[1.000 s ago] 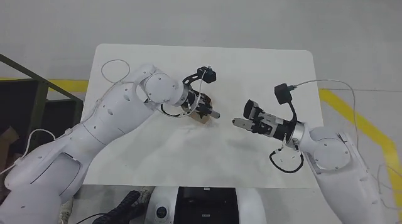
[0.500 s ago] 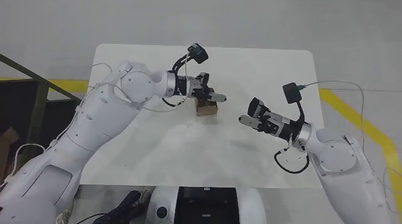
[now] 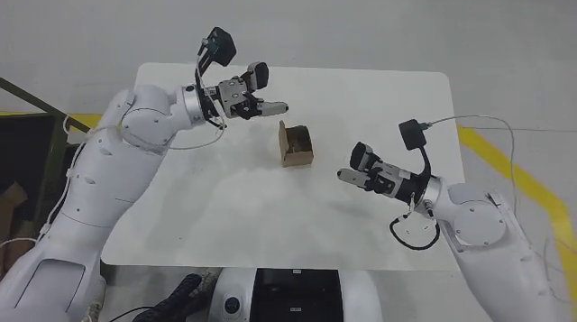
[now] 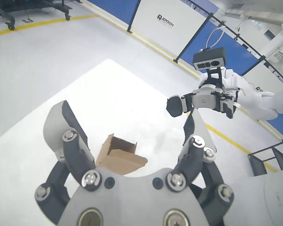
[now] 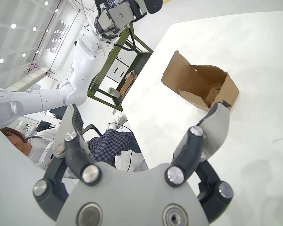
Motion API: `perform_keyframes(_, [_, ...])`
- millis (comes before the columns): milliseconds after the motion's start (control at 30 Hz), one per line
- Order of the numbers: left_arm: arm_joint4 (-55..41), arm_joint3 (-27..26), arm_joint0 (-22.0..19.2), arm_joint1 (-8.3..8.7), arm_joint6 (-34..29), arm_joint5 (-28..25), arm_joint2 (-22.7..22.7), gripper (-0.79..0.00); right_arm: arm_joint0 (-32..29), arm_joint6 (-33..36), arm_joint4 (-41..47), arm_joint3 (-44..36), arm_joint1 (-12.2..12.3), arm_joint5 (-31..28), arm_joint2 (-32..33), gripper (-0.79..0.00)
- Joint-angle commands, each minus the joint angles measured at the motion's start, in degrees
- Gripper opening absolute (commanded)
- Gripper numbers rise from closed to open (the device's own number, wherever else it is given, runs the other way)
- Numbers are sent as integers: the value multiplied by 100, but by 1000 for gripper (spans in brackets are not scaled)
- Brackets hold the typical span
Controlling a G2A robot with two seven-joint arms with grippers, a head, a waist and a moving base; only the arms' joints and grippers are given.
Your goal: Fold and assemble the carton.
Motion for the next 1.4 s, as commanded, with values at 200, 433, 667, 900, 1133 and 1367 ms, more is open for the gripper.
perform_keyframes(200, [427,451,72,167,-167,-1286,-618,0,267,-76,-343,35,-45,239,-434,0])
perform_keyframes(433, [103,683,147,402,-787,-1631,-1261,0,431,-194,-563,44,-82,404,-722,0])
perform_keyframes(667, [-570,767,514,684,-1111,-1596,-2078,0,672,-323,-873,25,-143,657,-1103,0])
perform_keyframes(900, [-678,642,872,971,-1124,-1583,-2398,0,846,-520,-1209,-7,-191,890,-1332,0])
perform_keyframes(1133, [-639,737,1018,1189,-1029,-1678,-2601,0,811,-897,-1767,-94,-219,1279,-1435,0])
perform_keyframes(1367, [-639,737,1018,1189,-1029,-1678,-2601,0,966,-981,-2458,-109,-261,1736,-1631,0])
